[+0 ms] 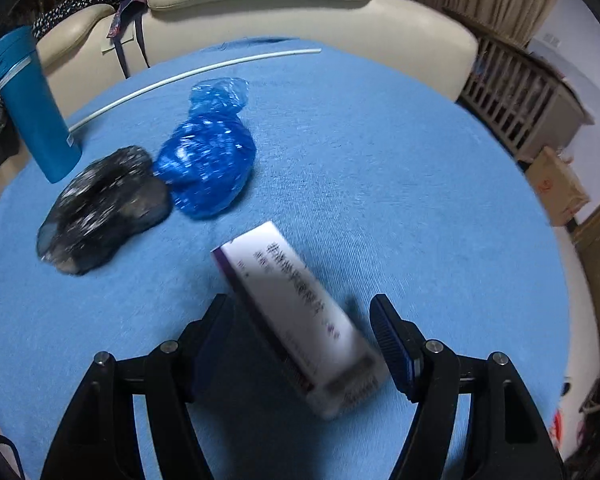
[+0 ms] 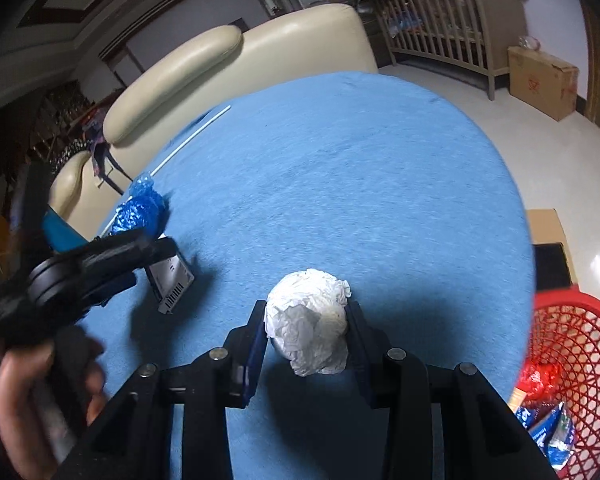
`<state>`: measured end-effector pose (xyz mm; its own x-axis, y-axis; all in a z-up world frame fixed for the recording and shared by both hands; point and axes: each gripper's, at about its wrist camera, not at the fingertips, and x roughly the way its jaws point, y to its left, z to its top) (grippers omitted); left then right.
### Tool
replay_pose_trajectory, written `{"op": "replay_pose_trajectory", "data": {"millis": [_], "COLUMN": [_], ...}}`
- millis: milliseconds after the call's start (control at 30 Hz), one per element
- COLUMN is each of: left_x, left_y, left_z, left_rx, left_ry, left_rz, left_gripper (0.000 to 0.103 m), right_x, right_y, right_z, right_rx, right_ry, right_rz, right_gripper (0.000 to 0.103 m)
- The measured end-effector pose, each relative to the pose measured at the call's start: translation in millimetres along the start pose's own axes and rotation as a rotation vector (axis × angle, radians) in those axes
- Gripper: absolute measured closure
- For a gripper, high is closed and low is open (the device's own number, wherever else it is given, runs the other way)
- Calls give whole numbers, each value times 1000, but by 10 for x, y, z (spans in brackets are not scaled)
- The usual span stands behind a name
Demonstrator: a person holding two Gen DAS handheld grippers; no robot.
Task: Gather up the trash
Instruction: 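Grasp the crumpled white tissue with the right tool while the left grasps the purple-striped box, then carry the tissue in the right tool and the white box in the left toward the basket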
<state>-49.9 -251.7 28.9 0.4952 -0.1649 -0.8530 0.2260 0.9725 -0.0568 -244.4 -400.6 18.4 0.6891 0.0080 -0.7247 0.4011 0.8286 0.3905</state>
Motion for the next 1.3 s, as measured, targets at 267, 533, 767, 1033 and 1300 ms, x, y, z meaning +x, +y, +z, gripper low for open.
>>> {"op": "replay_pose_trajectory", "data": {"millis": [267,533,767,1033,1300], "left_x": [202,-104,-394,-784,-967], "left_y": [-85,245,702,1244,1461], "left_z": [-23,-394,-759,-1012,-1145], "left_rx": [46,109,89,45,26], "left_ry": [29,37,27,-22,-61], "left_rz": [61,-18,-43,-51,-43], "left_gripper": [28,53,53,53,53], "right_x": [-125,-221,-284,-367,-478], "right_y": [-41,173,556,1009,1305], "right_z": [-14,-29,-212,-466,-672], "right_rx": [8,-32,-94,-172,-227], "right_ry": [-14,-31,-24,-19,-20], "right_rz": [23,44,57,69,91], "right_gripper": [63,63,63,63,63]}}
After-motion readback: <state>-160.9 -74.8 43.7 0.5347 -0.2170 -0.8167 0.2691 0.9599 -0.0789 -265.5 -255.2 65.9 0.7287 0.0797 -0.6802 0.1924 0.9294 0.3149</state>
